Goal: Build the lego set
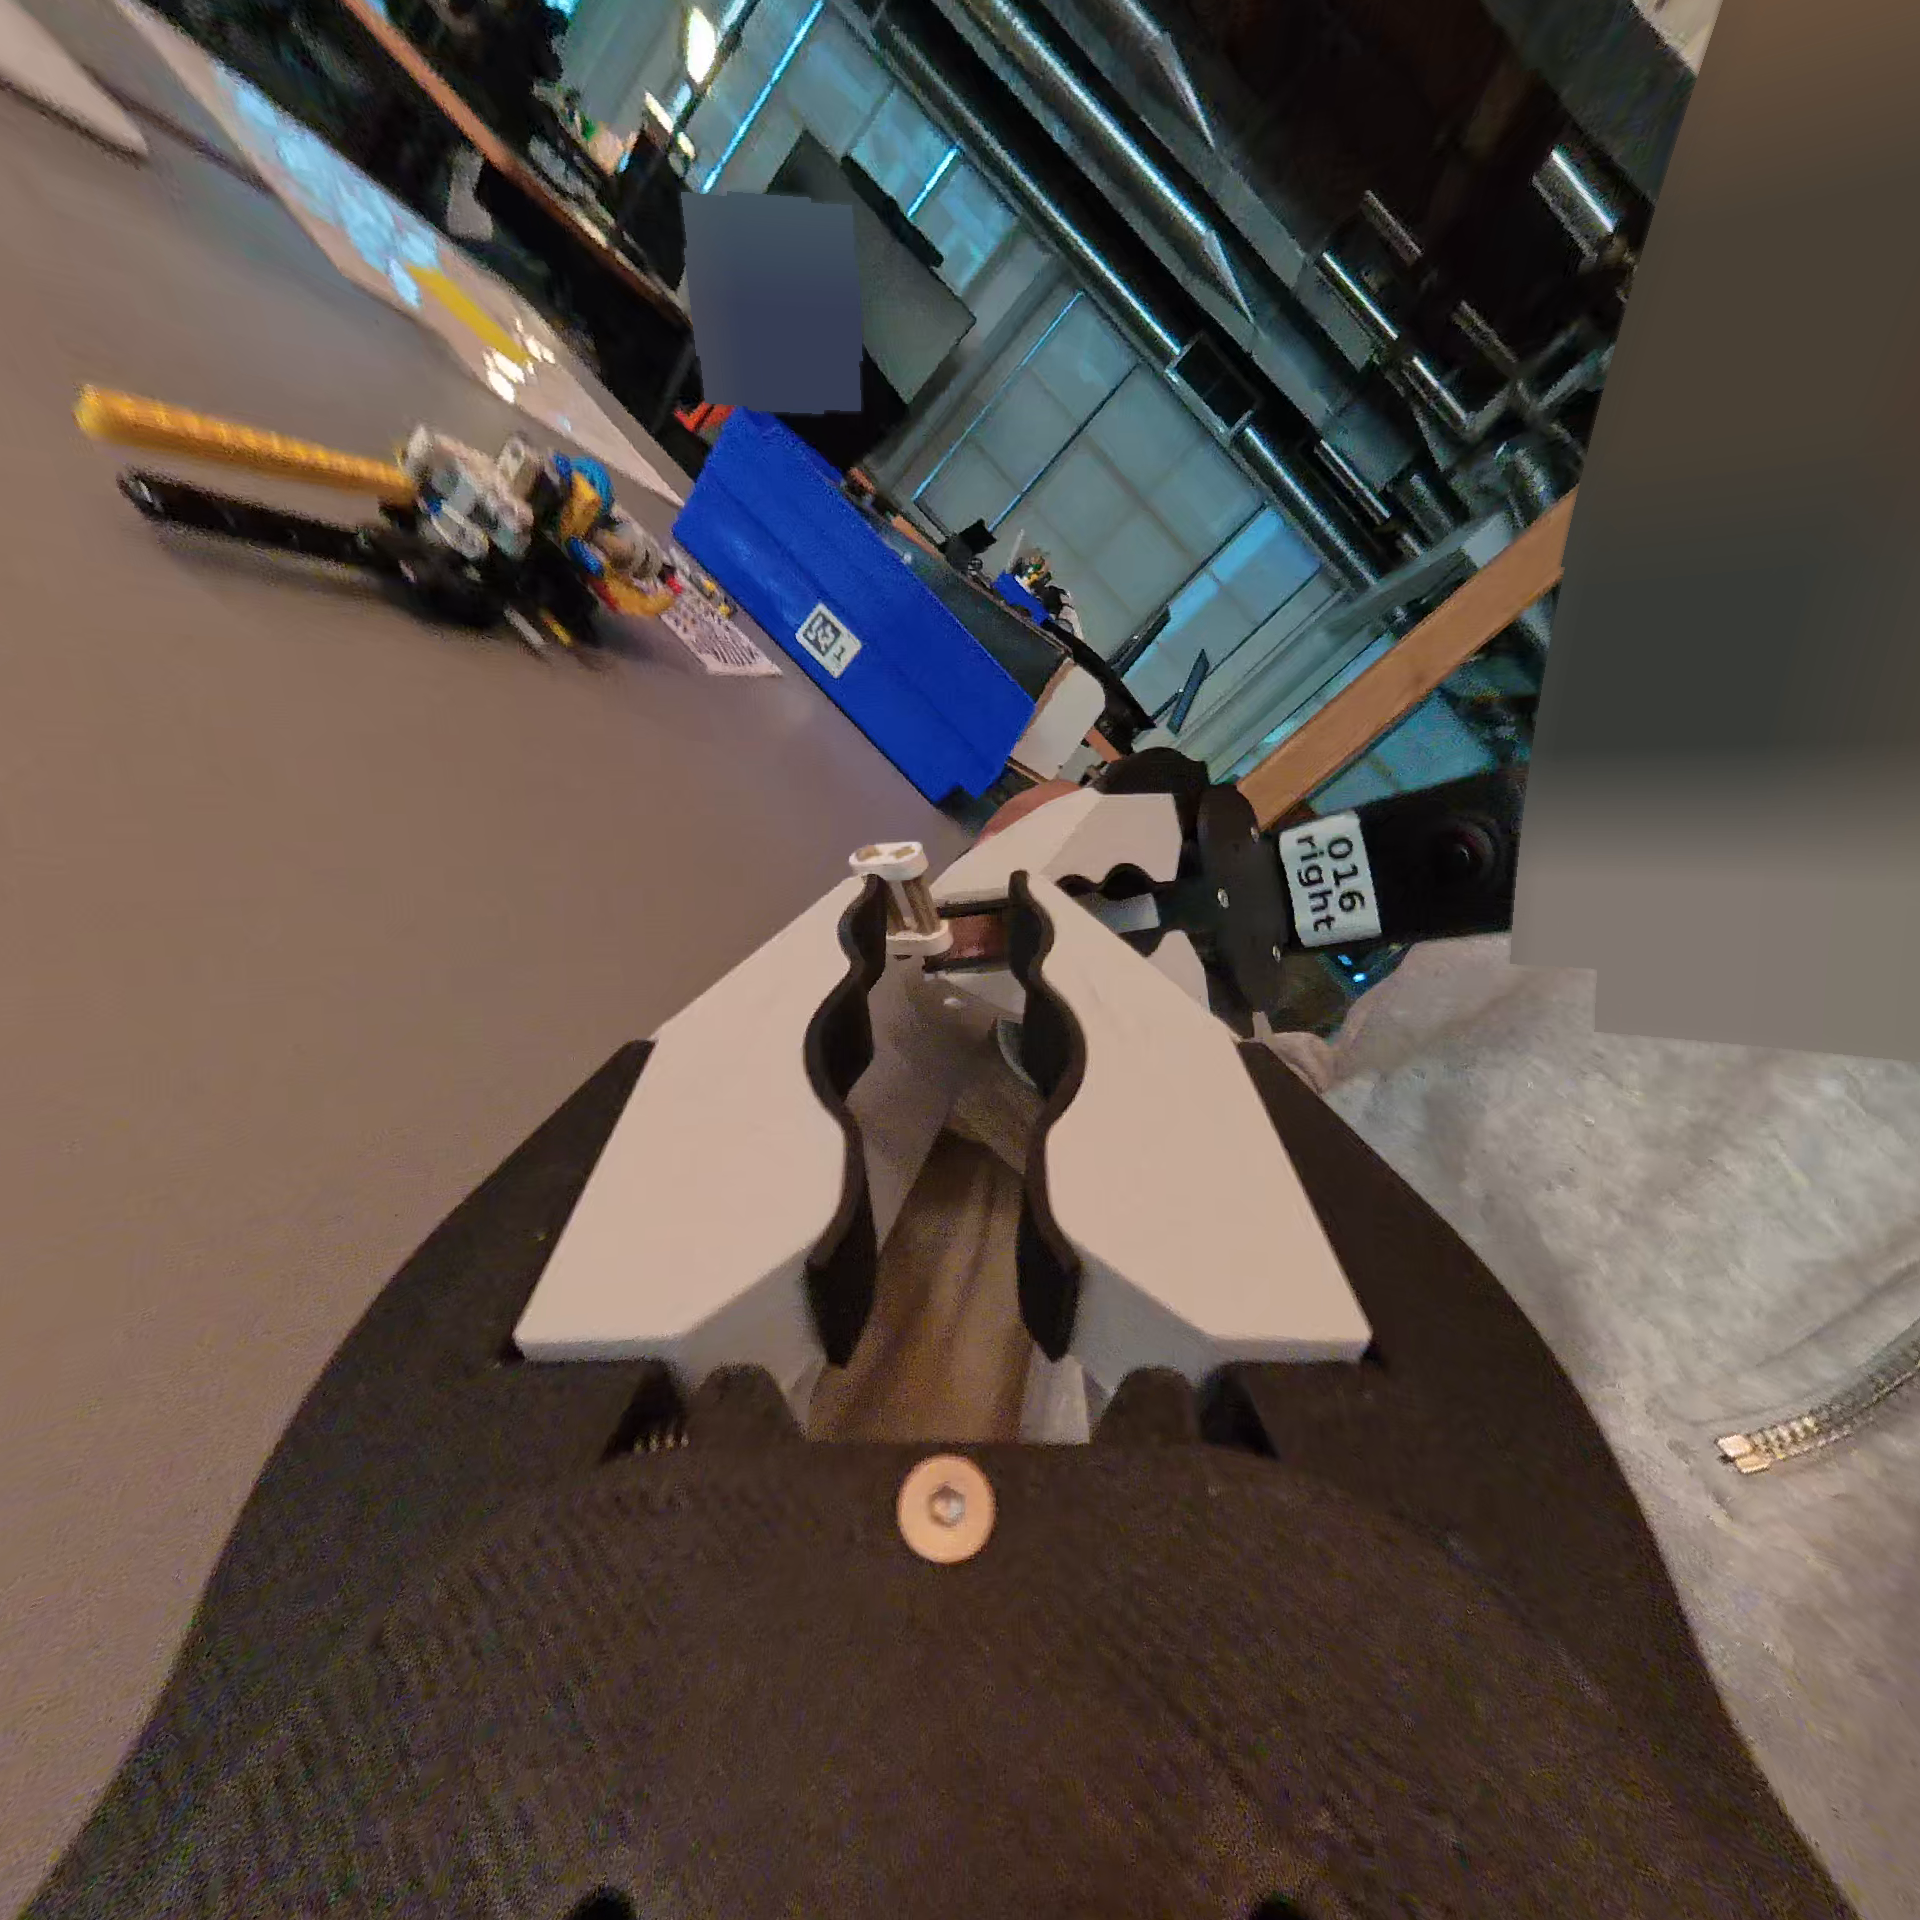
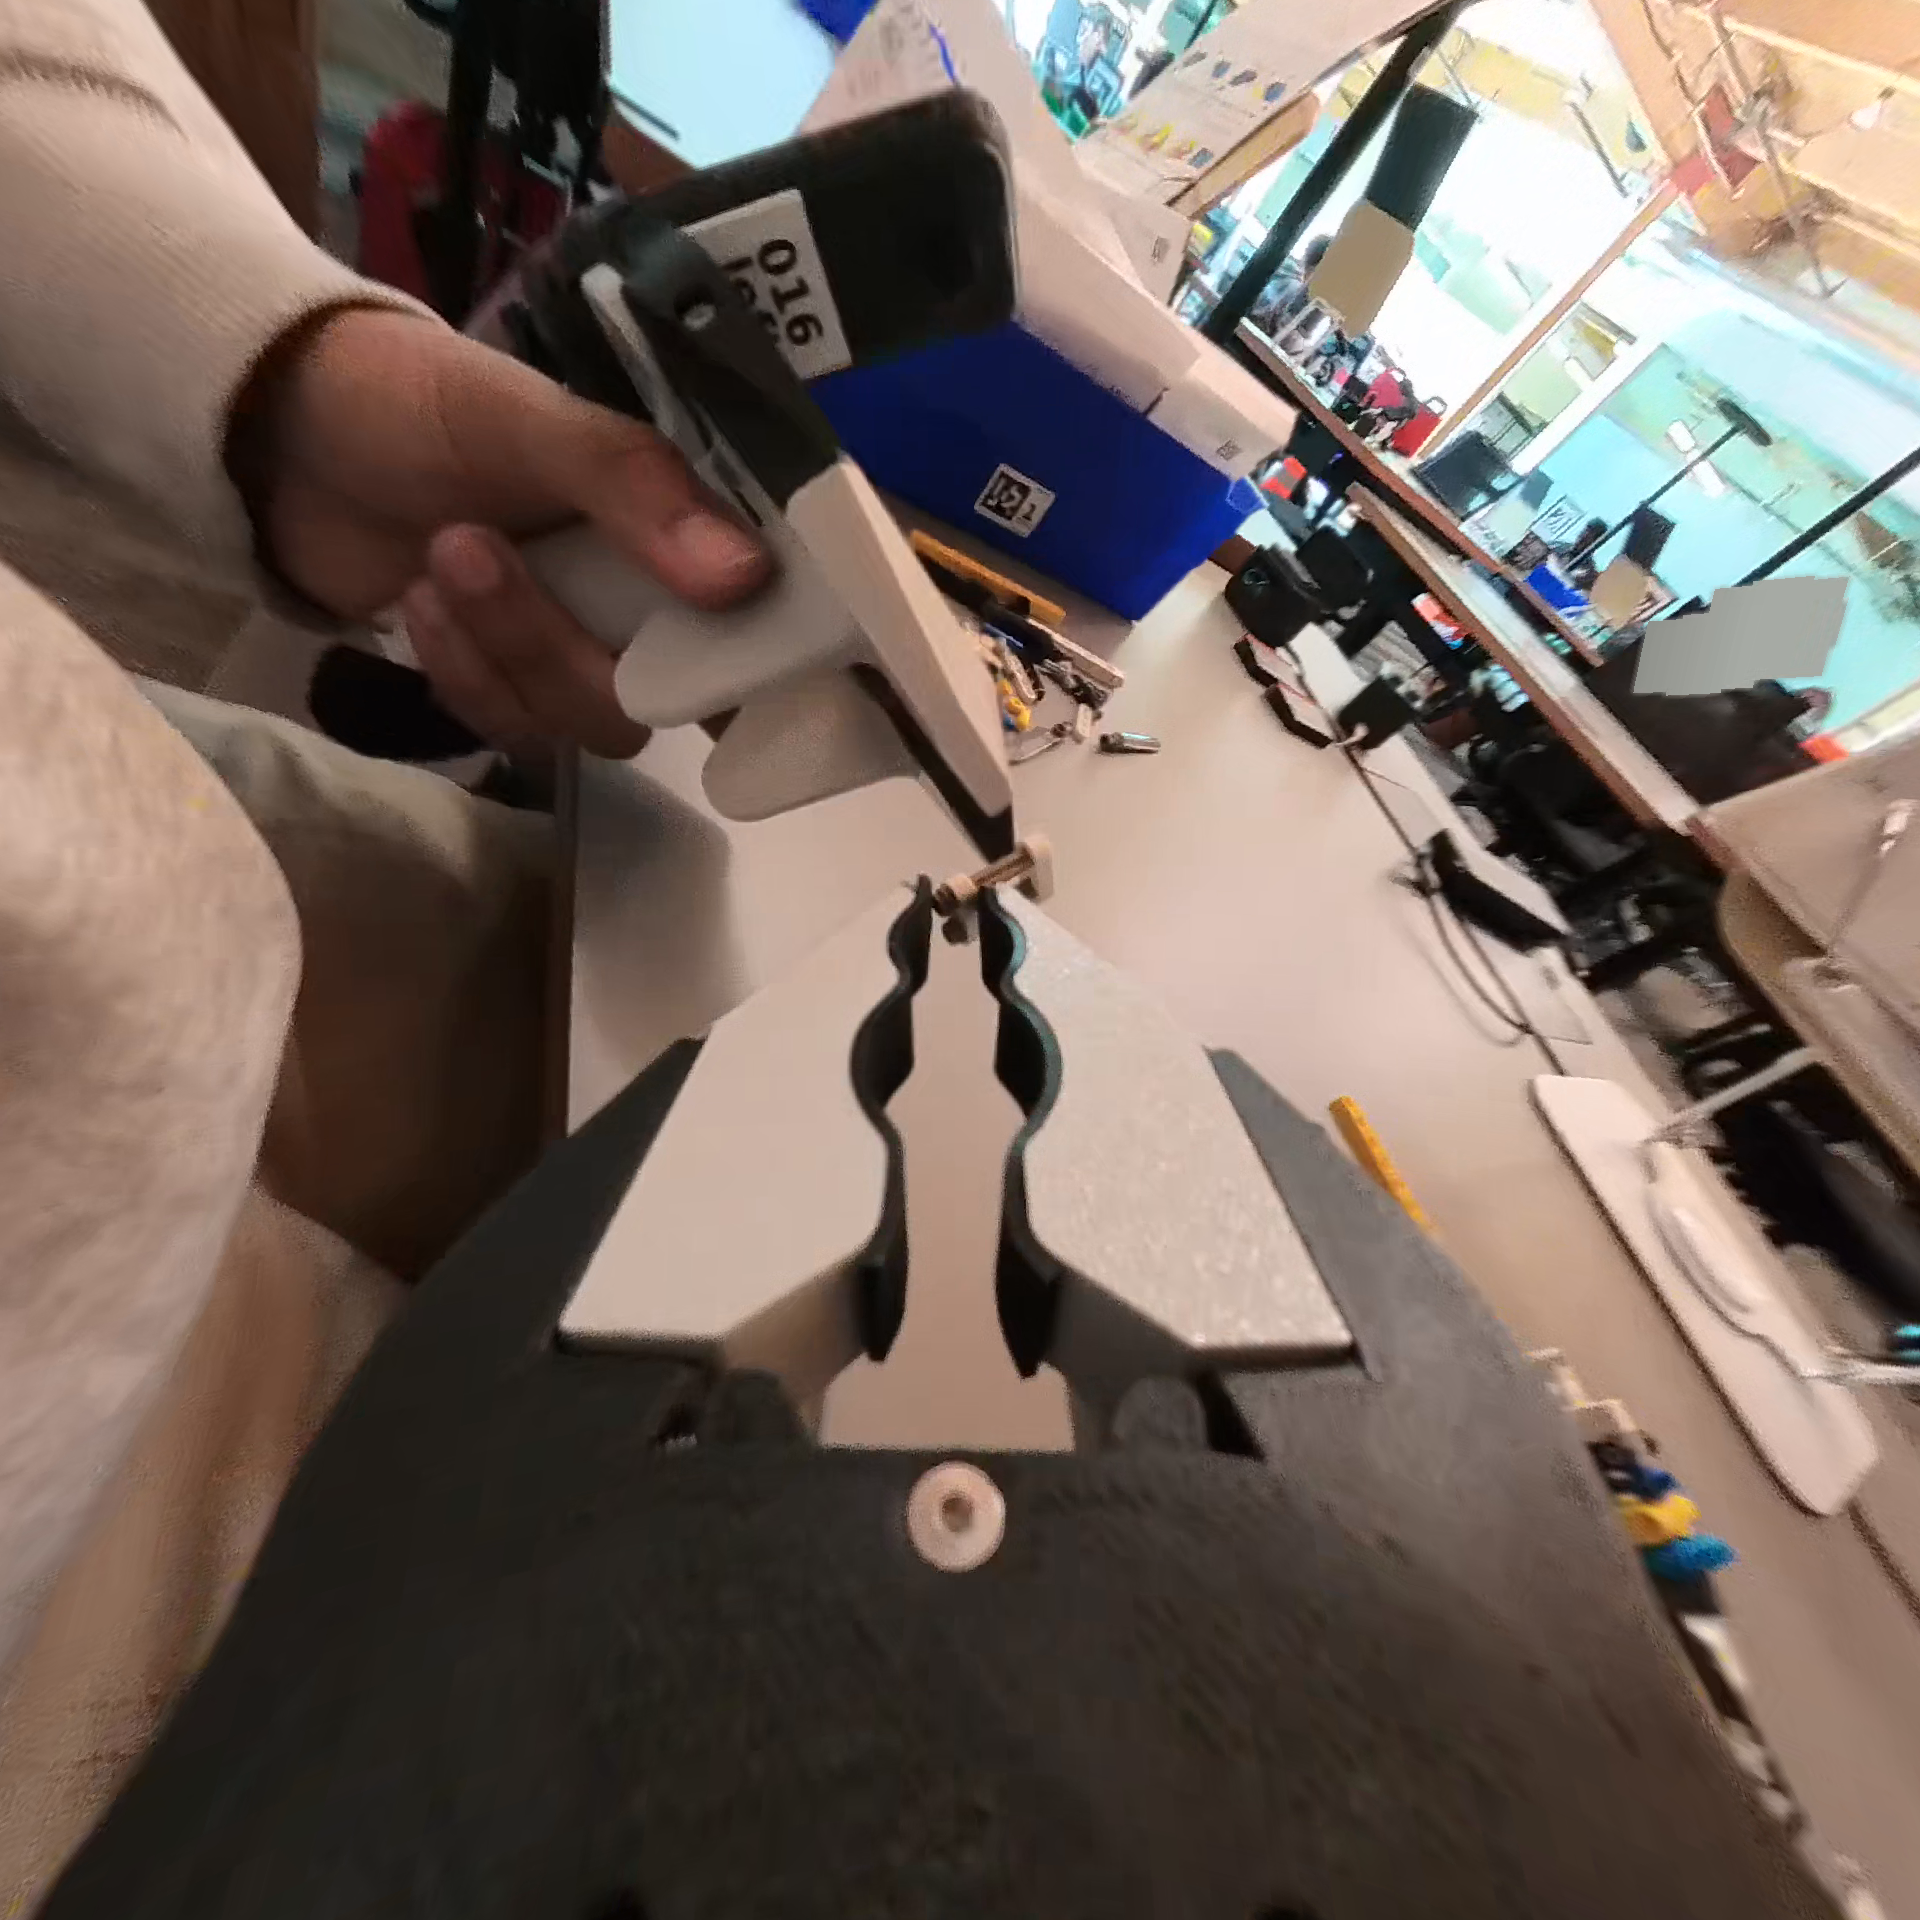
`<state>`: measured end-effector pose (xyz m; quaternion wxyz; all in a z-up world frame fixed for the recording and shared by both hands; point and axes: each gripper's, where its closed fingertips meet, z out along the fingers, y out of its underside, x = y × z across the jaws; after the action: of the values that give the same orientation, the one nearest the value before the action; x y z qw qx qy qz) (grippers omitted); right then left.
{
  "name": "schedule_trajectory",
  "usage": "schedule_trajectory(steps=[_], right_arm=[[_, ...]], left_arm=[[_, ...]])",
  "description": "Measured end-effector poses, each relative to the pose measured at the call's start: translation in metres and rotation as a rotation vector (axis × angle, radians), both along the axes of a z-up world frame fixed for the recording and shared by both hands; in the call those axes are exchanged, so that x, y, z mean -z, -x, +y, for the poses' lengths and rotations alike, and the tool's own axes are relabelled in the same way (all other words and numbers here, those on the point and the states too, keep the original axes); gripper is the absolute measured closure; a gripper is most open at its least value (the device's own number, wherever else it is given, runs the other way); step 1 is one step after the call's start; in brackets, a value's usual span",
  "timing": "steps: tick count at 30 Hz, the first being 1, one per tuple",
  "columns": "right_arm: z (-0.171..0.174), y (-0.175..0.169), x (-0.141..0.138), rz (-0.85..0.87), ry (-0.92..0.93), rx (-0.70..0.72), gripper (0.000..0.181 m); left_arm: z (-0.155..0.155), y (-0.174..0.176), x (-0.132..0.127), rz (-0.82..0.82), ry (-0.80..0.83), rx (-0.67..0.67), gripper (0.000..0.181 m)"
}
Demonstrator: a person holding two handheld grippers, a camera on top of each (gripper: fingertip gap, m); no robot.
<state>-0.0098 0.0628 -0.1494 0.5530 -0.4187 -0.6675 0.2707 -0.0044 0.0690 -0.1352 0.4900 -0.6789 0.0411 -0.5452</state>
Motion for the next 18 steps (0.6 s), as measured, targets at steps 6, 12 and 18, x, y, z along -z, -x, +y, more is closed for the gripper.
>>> schedule_trajectory(steps=[6, 12, 18], right_arm=[[-0.003, 0.001, 0.004, -0.046, -0.166, 0.032, 0.174], [-0.005, 0.002, 0.007, -0.039, -0.099, 0.015, 0.164], [-0.003, -0.004, -0.002, 0.036, 0.147, -0.045, 0.153]], left_arm=[[0.001, -0.002, 0.012, 0.051, 0.041, -0.011, 0.175], [0.0, 0.0, 0.012, -0.035, 0.094, 0.021, 0.18], [-0.006, 0.004, 0.002, -0.292, 0.164, 0.147, 0.18]])
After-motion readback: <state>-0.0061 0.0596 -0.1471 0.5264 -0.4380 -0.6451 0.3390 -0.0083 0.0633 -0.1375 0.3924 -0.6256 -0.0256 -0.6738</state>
